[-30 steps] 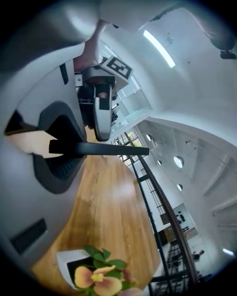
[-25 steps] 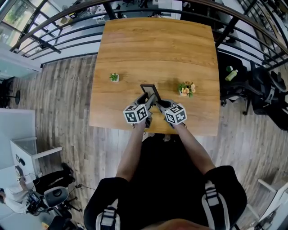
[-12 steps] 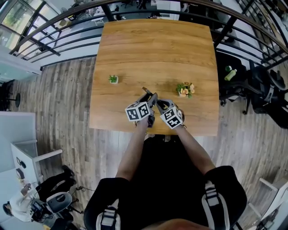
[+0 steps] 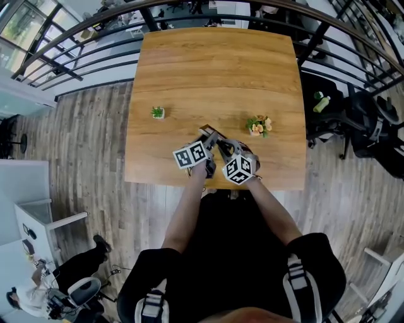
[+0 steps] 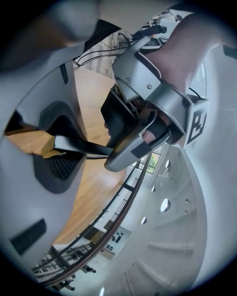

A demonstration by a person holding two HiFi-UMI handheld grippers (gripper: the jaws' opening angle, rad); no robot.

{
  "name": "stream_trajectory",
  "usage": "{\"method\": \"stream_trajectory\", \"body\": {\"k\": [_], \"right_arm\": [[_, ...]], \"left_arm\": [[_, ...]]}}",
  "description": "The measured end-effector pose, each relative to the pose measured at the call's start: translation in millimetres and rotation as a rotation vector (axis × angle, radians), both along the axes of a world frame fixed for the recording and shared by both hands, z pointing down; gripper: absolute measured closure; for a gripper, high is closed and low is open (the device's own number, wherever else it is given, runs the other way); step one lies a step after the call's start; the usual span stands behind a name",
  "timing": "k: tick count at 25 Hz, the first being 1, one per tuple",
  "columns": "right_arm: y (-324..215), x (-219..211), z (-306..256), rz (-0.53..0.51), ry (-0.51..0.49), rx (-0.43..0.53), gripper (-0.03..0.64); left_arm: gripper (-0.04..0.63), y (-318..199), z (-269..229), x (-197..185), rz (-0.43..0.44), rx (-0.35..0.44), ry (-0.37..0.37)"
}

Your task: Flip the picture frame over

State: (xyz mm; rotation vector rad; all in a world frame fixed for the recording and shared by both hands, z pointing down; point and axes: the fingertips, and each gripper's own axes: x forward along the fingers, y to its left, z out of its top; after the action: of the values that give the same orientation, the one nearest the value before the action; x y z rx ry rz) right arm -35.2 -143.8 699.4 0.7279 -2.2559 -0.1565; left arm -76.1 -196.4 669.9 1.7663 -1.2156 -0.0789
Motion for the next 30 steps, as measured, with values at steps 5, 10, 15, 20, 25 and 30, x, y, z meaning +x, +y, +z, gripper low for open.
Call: {"method": "stream_trajectory", "body": {"k": [5, 10, 15, 20, 25, 30], "right_arm": [[4, 0, 2, -0.043, 0.060, 0.066, 0.548], [6, 4, 0, -0.089, 0.154, 0.180, 0.545], [5, 9, -1, -0.092, 0.185, 0.222, 0.541], [6, 16, -3, -0.071, 0.169, 0.234, 0.534], [5, 16, -7, -0.068, 0.118, 0.204, 0.514], [11, 15, -6, -0.090, 0.080, 0.172, 0.454]], "left_arm": [[0.390, 1, 9, -2, -0.021, -0.039, 0.073], [0.414, 0, 12, 0, -0.053, -0.064, 0.161], [0.443, -1, 11, 3, -0.087, -0.078, 0.256], [0.463, 0, 9, 9, -0.101, -0.067, 0.357], [0.476, -2, 5, 8, -0.131, -0.052, 0.430], [0.498, -4, -2, 10, -0.129, -0.027, 0.441]]}}
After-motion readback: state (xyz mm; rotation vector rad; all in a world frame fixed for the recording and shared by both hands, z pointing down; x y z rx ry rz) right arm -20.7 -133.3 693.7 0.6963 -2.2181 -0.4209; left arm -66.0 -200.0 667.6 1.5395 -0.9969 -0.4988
